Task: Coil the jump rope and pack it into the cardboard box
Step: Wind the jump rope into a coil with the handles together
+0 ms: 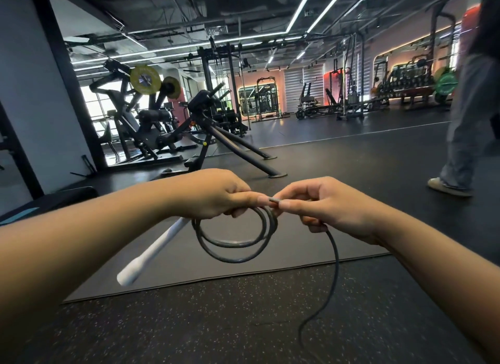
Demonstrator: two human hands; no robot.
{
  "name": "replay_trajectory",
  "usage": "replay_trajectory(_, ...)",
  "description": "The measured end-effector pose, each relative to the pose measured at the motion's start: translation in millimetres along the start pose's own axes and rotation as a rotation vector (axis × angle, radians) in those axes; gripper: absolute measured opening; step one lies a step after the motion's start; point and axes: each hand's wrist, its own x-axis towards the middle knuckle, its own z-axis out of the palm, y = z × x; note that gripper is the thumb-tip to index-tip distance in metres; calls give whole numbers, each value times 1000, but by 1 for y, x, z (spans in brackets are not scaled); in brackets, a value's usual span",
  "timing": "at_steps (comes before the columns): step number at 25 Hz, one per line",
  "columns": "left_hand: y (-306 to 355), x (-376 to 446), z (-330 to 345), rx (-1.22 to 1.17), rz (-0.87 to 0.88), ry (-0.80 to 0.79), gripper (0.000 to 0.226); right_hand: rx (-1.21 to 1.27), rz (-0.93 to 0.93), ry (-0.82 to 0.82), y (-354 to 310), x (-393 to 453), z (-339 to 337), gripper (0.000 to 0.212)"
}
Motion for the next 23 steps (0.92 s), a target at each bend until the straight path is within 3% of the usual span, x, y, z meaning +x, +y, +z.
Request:
replay_trajectory(5,-23,-15,10,-828,-70,228,50,-7,2,123,21,-6,-3,31)
replay_trajectory(10,-21,-5,17,-1353,-65,538,48,190,44,132,46,-5,13,24)
replay_trajectory(13,-18,-2,12,-1529,-86,663,48,219,58,51,54,-7,24,25)
replay_trajectory(19,-10,5,11,-1711,-102,783,48,267,2,36,51,-4,35,71)
replay_trajectory(23,-12,8,8,-1752,-131,864,49,141,-76,73,44,1,39,87)
